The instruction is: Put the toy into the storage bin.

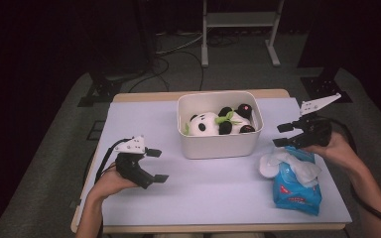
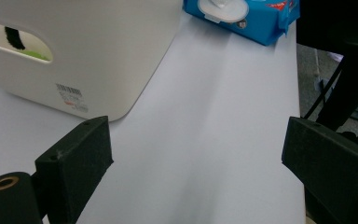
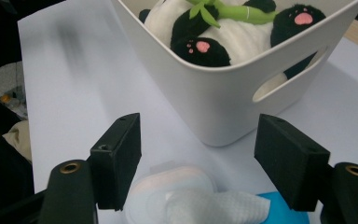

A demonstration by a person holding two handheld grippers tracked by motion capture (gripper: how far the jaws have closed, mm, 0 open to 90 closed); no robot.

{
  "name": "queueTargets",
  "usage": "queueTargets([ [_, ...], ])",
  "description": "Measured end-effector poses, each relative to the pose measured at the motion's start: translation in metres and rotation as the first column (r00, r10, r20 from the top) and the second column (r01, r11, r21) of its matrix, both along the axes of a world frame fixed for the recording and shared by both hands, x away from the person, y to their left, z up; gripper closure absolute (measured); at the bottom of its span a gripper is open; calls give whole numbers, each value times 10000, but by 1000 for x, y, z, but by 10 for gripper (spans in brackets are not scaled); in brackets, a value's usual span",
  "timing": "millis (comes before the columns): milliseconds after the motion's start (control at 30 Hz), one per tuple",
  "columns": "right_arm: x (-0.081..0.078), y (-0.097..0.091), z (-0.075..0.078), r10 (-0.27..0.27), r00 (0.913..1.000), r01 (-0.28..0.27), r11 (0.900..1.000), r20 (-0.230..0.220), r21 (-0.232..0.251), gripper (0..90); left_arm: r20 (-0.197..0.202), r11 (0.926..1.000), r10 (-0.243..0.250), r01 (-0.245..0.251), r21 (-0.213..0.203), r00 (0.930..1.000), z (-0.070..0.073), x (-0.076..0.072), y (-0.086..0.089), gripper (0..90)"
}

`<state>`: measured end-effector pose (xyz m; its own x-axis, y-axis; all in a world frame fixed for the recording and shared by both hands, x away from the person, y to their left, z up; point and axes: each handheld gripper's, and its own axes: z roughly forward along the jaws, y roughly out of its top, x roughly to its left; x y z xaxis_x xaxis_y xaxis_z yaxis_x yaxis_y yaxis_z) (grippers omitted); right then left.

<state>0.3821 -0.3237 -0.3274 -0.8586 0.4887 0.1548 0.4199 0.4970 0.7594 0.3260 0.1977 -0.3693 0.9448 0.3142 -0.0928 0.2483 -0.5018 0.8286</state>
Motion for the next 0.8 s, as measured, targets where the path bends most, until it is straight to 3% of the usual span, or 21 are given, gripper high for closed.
queueTargets([
  [800,-36,-26,-30,-359,9991,368,9984,-230,434,298,24,9999,159,-159,26,9999,-1,-2,5,75],
])
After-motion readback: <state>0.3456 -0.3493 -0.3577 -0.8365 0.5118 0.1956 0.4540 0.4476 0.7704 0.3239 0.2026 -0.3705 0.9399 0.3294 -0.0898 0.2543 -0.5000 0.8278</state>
